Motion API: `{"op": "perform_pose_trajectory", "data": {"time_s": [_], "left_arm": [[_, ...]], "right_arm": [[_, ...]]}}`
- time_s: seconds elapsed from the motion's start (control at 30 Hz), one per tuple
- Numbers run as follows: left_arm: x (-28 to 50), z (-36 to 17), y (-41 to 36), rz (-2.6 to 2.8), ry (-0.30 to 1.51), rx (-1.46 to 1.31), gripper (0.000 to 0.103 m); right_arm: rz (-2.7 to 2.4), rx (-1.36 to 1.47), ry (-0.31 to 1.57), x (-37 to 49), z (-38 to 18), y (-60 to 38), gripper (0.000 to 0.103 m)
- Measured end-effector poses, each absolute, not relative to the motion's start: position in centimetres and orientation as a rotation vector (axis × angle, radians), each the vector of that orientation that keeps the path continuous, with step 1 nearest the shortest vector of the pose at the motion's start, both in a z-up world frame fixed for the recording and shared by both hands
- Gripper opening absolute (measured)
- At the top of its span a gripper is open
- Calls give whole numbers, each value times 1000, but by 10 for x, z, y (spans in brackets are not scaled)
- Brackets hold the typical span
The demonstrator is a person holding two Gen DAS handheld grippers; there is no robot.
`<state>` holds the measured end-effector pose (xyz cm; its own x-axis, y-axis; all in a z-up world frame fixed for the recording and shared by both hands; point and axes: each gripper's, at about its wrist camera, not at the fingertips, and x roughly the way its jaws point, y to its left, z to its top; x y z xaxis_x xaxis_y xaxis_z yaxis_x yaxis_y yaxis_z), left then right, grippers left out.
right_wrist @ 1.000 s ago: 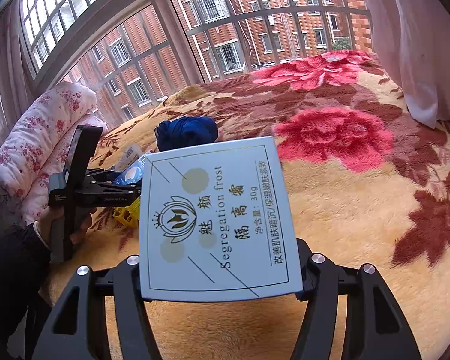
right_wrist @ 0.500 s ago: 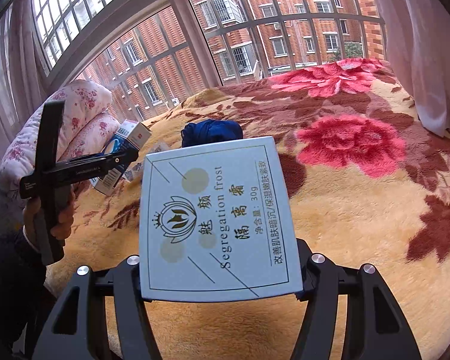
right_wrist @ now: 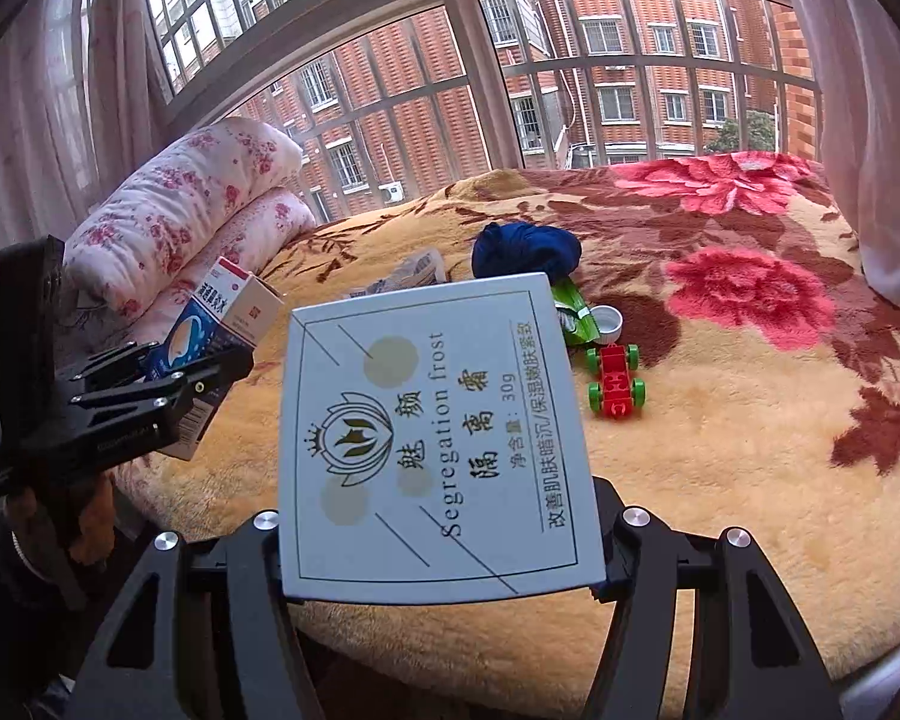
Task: Collect trash
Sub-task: 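Lower both held boxes into the orange bin and open both grippers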
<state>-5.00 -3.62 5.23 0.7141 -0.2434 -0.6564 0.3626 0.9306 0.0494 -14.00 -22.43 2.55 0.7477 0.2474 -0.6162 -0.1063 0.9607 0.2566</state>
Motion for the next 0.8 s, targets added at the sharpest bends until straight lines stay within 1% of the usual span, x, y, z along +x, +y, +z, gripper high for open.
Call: {"op": "perform_pose_trajectory", "data": {"time_s": [0.33,0.6,0.8], "left_arm": [[-148,11,-35,-344,759,221,53],[-185,-22,-30,-394,837,261,53],[-195,-53,-25,-425,934,279,53]], "right_arm": [[288,155,755,-215,9,-191,61],[307,137,813,-262,-17,-172,61],[328,112,890,-285,-49,-163,61]]}}
